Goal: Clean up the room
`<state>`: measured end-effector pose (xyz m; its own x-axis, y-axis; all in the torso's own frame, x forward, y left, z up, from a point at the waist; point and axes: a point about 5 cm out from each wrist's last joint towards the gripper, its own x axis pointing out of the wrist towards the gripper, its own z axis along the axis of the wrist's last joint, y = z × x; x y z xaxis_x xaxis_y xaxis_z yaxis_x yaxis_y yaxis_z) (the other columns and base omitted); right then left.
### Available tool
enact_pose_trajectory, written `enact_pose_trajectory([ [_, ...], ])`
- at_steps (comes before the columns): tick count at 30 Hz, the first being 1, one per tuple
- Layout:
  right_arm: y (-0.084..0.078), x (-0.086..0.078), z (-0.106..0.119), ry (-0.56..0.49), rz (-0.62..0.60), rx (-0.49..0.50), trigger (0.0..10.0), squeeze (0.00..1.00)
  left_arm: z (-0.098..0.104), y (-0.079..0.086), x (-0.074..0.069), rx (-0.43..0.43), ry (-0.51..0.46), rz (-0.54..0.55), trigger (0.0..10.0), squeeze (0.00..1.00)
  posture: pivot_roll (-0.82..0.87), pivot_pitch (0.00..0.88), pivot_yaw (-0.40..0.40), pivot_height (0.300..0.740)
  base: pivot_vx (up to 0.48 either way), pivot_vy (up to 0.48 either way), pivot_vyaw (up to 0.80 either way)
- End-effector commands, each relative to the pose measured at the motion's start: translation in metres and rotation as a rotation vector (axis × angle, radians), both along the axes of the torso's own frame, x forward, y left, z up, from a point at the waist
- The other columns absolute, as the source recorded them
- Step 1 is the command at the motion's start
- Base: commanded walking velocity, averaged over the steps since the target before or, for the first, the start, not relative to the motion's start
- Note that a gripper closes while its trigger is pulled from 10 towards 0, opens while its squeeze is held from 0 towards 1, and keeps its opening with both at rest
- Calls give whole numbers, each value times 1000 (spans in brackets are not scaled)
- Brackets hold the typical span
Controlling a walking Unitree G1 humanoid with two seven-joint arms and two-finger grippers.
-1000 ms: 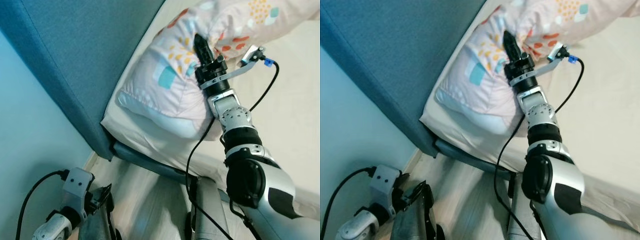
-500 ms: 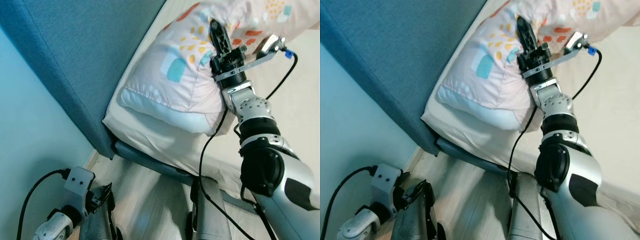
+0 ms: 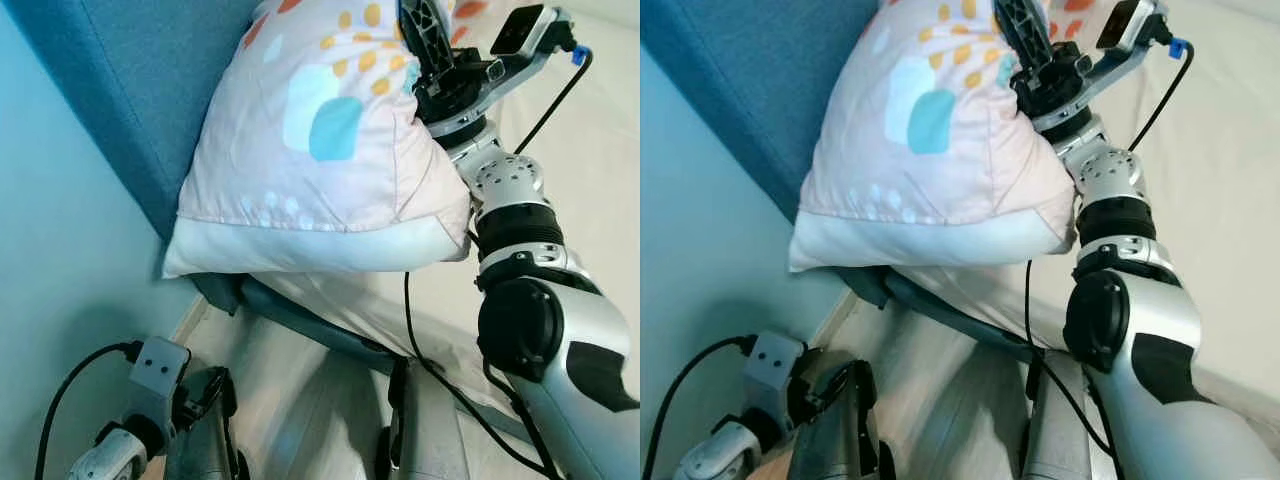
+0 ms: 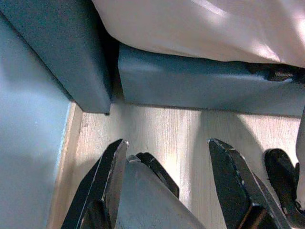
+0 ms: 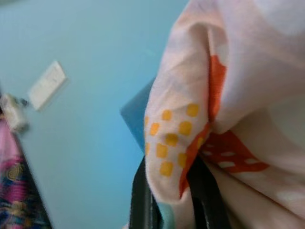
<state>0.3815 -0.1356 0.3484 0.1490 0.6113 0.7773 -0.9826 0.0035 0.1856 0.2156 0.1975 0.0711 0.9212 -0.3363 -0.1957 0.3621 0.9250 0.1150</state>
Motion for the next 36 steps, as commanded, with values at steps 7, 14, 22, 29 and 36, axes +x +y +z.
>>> enact_pose_trajectory([
  [7,-21,18,-75,274,-389,-203,0,0,-8,-4,-9,-11,48,-5,10000,0,214,327,-20,486,0,0,0],
  [14,-40,19,-136,532,-683,-330,10000,0,-8,-3,-7,-9,45,-10,10000,0,213,315,-18,486,0,0,0],
  [22,-41,10,-192,756,-816,-436,10000,1000,-4,-4,2,-32,22,8,10000,0,213,275,-26,486,0,0,0],
  [29,-47,1,-219,875,-897,-502,10000,1000,-3,1,11,-35,5,31,10000,0,190,224,-32,486,0,0,0],
  [36,-69,-12,-241,999,-1012,-593,10000,1000,-4,7,24,-25,-3,31,10000,0,159,177,-43,486,0,0,0],
])
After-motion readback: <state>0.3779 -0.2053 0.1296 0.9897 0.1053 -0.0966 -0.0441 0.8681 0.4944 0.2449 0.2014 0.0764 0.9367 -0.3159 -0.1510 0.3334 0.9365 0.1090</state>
